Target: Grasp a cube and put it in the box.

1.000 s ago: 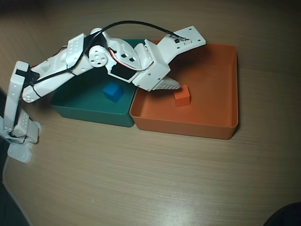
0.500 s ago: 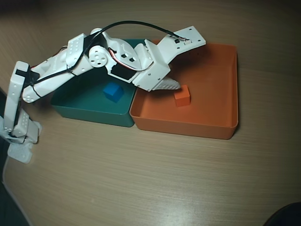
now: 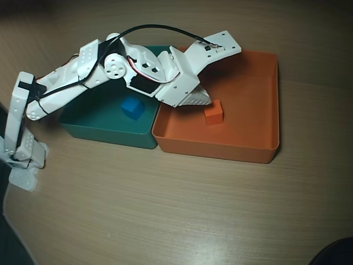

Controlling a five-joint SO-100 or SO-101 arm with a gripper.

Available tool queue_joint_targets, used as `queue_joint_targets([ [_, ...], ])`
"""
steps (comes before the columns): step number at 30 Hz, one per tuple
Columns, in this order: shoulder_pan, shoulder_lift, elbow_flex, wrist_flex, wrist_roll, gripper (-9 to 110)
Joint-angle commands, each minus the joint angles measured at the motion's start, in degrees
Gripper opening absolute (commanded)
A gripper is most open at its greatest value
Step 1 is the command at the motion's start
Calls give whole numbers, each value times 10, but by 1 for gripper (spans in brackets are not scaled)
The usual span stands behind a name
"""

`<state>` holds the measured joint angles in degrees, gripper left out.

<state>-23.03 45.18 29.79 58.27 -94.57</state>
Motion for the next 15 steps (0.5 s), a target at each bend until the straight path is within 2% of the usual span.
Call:
queue_joint_targets([
  [1,3,19,-37,-10,2,-5],
  [9,3,33,-14,-11,-4,-5],
  [15,3,110,74,-11,-5,-5],
])
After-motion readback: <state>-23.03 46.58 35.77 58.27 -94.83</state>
